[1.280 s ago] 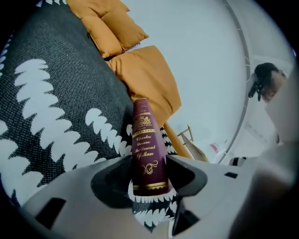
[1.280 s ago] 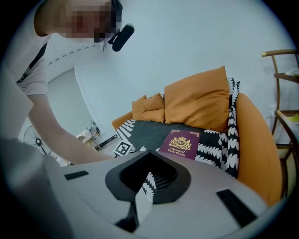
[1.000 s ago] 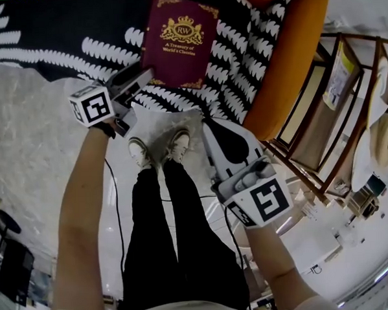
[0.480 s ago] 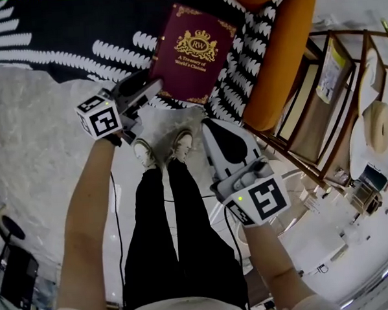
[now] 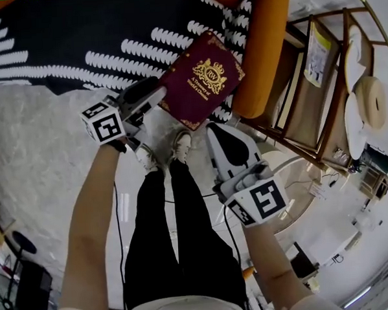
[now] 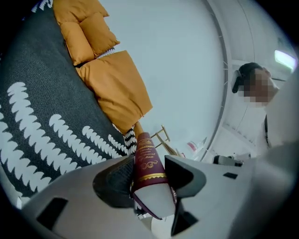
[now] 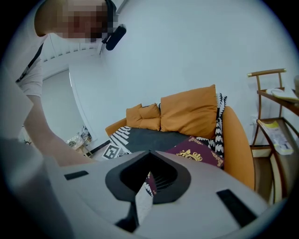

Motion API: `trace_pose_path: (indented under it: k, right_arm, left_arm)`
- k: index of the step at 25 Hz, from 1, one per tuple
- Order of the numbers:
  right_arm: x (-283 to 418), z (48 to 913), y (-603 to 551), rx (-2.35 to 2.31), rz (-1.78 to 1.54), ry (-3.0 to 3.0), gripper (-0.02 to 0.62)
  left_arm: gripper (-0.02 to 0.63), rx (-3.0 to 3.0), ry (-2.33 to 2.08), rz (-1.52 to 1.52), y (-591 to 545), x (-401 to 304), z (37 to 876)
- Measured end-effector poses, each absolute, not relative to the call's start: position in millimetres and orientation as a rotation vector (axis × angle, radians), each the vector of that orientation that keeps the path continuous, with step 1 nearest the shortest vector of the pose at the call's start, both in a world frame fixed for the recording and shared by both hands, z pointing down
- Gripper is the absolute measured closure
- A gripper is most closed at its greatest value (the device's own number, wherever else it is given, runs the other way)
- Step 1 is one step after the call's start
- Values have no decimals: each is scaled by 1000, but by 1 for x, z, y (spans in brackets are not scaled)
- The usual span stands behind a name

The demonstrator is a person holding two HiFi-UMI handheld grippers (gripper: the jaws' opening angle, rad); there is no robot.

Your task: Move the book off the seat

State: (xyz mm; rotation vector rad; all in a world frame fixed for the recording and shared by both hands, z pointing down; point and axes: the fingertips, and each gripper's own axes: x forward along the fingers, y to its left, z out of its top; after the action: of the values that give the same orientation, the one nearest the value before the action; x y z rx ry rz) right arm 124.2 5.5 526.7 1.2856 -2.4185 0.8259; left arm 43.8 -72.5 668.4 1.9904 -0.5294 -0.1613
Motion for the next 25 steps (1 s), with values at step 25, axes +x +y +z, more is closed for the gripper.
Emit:
trace_pose_path:
  k: [25]
  right_arm:
    - [168, 465, 27, 1516, 773, -2374, 574]
  left_arm:
    - [410, 1918, -525, -285, -70, 45, 610]
